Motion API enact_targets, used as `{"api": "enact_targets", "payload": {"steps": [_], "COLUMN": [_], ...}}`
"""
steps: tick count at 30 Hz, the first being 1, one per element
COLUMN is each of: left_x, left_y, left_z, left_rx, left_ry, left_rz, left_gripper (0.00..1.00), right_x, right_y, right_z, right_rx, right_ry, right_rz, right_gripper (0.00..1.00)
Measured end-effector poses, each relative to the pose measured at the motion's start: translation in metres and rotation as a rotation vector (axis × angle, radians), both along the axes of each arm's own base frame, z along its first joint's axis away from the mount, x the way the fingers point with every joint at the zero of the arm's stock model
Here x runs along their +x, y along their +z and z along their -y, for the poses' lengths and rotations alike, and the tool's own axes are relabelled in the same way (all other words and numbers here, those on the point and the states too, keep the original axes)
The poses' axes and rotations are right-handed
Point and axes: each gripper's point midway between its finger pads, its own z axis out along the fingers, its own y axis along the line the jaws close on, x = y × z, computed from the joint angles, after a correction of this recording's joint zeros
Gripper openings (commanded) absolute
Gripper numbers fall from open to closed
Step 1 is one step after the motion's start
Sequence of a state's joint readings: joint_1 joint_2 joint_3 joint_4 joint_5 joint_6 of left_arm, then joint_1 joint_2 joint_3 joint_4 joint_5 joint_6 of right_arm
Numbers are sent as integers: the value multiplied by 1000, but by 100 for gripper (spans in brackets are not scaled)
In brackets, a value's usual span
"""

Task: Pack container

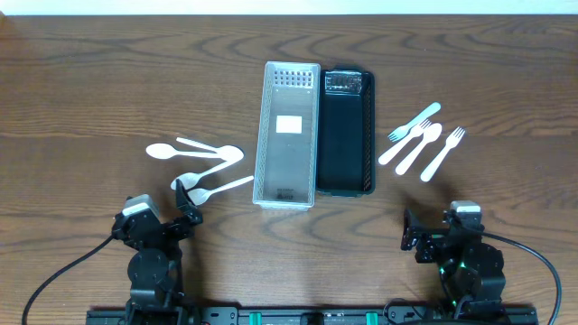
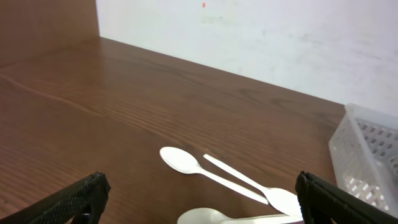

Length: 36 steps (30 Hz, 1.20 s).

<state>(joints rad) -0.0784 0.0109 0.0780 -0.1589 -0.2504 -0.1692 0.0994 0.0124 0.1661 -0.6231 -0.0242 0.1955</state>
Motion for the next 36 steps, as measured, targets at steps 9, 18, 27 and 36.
{"api": "enact_targets", "payload": {"steps": [9,18,27,36], "left_x": [-6,19,67,97], "left_y": [-16,58,46,20], "left_z": [18,25,30,32], "left_rx": [-16,-27,-8,18], "left_ry": [-106,-135,-138,-152], "left_rz": [-159,-286,-653,-821], "left_gripper": [98,98,98,98], "right_x": [7,59,157,182], "right_y": [39,89,90,17], "right_z": [-2,-4,5,44], "right_rx": [14,-15,-33,4], "right_ry": [2,-15,-68,-216], "right_rz": [22,-209,-474,-696], "right_gripper": [99,99,99,88]}}
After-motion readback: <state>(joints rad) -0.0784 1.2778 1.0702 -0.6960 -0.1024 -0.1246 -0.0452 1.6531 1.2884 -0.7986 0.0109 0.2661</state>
